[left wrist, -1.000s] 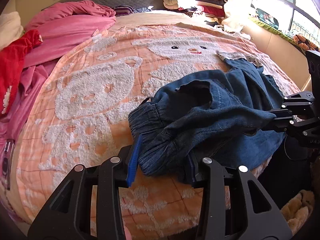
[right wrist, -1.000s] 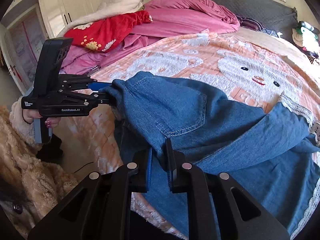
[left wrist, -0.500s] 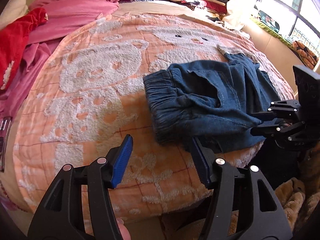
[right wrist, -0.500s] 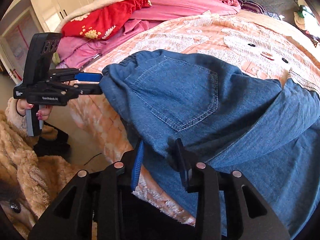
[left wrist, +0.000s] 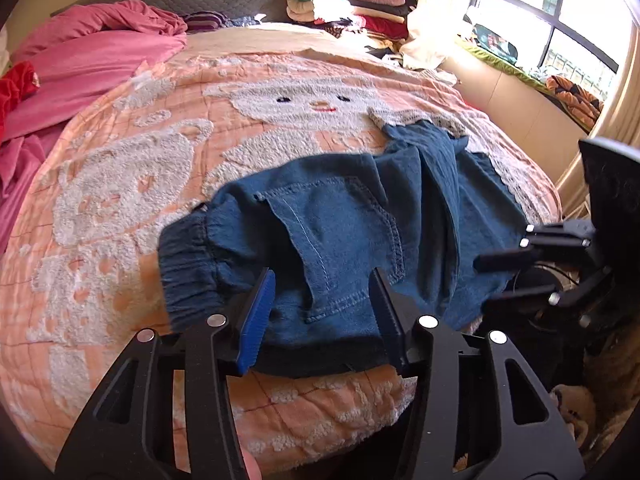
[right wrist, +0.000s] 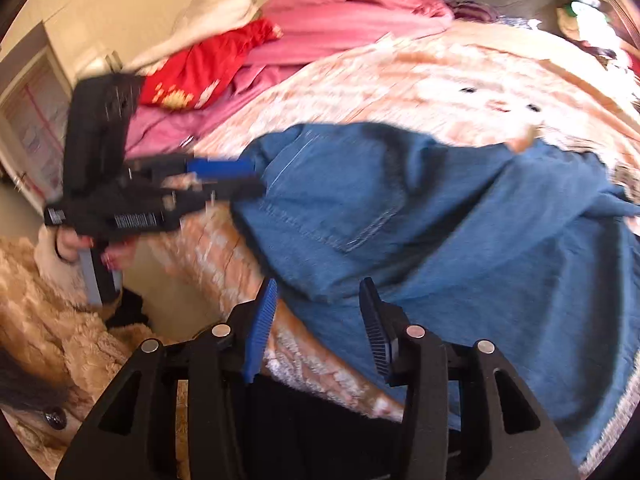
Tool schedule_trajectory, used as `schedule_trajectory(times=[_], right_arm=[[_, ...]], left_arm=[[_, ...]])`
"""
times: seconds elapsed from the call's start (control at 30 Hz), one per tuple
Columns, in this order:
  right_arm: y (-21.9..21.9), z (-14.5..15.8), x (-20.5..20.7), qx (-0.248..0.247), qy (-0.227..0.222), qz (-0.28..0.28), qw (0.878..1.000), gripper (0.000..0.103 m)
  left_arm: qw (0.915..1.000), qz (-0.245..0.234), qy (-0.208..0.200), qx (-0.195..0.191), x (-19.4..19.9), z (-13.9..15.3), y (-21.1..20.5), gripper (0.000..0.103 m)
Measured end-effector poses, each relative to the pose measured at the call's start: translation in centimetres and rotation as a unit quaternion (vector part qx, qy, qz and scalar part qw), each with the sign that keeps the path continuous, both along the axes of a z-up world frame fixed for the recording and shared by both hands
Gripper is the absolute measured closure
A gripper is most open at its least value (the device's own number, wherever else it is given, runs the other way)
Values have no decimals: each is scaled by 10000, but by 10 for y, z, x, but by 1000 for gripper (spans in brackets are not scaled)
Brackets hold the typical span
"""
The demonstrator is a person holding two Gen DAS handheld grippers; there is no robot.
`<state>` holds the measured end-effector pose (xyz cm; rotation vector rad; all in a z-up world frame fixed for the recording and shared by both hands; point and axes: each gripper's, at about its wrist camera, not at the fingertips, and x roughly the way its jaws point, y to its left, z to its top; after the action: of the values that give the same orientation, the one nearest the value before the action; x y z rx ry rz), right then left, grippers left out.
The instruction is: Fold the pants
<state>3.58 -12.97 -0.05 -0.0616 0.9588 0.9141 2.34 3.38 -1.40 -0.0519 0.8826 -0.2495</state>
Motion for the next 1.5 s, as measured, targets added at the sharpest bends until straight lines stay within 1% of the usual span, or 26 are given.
schedule_trajectory(times=[0.07, 0.13, 0.17, 0.2, 0.3, 0.37, 0.4, 0.47, 0.53, 0.57, 0.6, 0.67, 0.7, 0.77, 0.8, 0.87, 0.97, 1.03, 1.2, 1.23, 1.3, 1.37, 1.47, 1.5], right_arm=[[-13, 6, 4, 108, -87, -279, 9995, 61], [-18, 10, 9, 161, -148, -446, 9988, 60], [-16, 10, 12, 146, -168, -468, 9987, 60], [-12, 10, 15, 135, -180, -467, 9987, 60], [5, 9, 26, 118, -138, -351, 9992, 60], [16, 4, 35, 16, -62, -296, 9995, 59], [20, -3, 39, -119, -18, -327, 9994, 58], [22, -19, 50, -484, 236, -465, 9975, 57], [18, -37, 59, -662, 583, -658, 9939, 57], [14, -42, 58, -650, 671, -717, 9930, 57], [9, -40, 56, -495, 678, -730, 9938, 57], [-4, -26, 49, -258, 549, -798, 9950, 57], [-12, -18, 45, -190, 407, -871, 9952, 57], [-31, 2, 41, -83, 137, -1073, 9941, 57], [-40, 11, 40, -81, 22, -1205, 9927, 57], [-59, 28, 40, -97, -215, -1467, 9889, 57], [-75, 47, 47, -198, -464, -1807, 9822, 56], [-84, 55, 54, -268, -610, -2013, 9773, 52], [-87, 65, 85, -493, -801, -2272, 9693, 52], [-84, 66, 91, -566, -857, -2302, 9677, 48], [-76, 67, 103, -767, -979, -2336, 9643, 38], [-69, 66, 115, -853, -1047, -2286, 9641, 38], [-59, 60, 140, -897, -960, -2242, 9656, 38], [-55, 58, 148, -927, -926, -2220, 9662, 38]], left_arm=[[9996, 35, 249, 106, 1, -17, -3, 66], [9983, 147, 510, 247, 3, -35, -1, 68], [9978, 178, 600, 218, 2, -41, 0, 70], [9979, 173, 592, 198, 0, -44, 1, 70], [9979, 104, 512, 370, -7, -45, -2, 70], [9981, 105, 520, 328, -8, -46, 1, 70], [9981, 106, 526, 288, -8, -46, 2, 70], [9983, 115, 525, 216, -9, -44, 4, 70], [9988, 109, 452, 144, -12, -40, 6, 70], [9992, 83, 392, 87, -13, -36, 6, 70], [9994, 56, 336, 22, -15, -30, 7, 70], [9997, 34, 238, -94, -20, -18, 8, 70], [9997, 13, 187, -153, -21, -12, 8, 69], [9998, -50, 7, -218, -25, 3, 7, 65], [9997, -97, -89, -220, -25, 10, 5, 62], [9991, -227, -268, -235, -25, 22, -3, 60], [9969, -598, -412, -293, -18, 30, -26, 58], [9954, -823, -407, -288, -7, 28, -45, 58], [9911, -1226, -219, -468, 23, 16, -90, 58], [9905, -1273, -184, -489, 27, 13, -97, 57], [9906, -1268, -103, -496, 39, 4, -105, 58], [9914, -1180, 12, -565, 51, -5, -107, 58], [9933, -999, 120, -576, 68, -18, -108, 58], [9935, -956, 173, -587, 72, -23, -108, 62]])
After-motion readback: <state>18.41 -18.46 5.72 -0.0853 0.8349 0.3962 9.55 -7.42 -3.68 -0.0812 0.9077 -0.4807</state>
